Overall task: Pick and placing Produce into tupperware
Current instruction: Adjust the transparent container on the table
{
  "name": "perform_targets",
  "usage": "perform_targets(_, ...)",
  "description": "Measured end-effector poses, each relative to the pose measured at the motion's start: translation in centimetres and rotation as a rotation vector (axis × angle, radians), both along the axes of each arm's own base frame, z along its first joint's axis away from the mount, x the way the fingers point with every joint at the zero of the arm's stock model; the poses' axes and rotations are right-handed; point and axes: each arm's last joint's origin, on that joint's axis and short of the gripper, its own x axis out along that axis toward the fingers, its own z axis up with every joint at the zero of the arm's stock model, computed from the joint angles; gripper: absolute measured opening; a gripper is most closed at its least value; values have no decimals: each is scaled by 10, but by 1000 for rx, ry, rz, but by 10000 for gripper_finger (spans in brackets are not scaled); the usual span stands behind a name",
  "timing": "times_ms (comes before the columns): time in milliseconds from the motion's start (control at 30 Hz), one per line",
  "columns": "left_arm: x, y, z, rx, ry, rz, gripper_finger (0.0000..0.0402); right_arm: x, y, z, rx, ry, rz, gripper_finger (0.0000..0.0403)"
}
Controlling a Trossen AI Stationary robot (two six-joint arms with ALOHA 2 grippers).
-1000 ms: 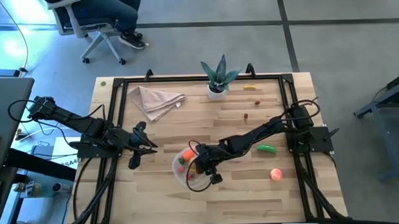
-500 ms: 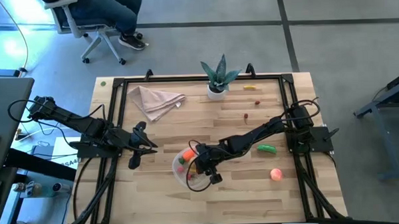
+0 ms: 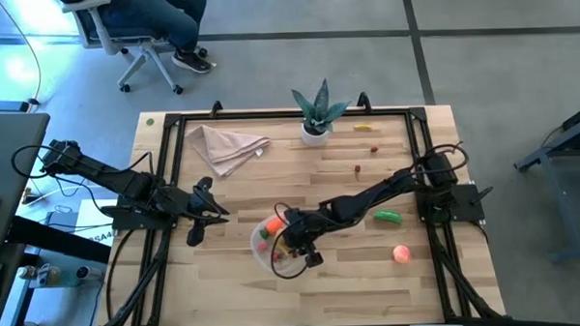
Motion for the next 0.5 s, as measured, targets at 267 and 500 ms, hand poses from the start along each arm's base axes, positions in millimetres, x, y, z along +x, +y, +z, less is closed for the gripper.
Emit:
perform_targets(267, 0, 0, 0, 0, 1, 0, 83, -8, -6, 30, -27, -40, -30, 126)
perform_targets(500, 0, 0, 0, 0, 0, 0, 83, -25, -17, 70, -95, -77, -99, 126)
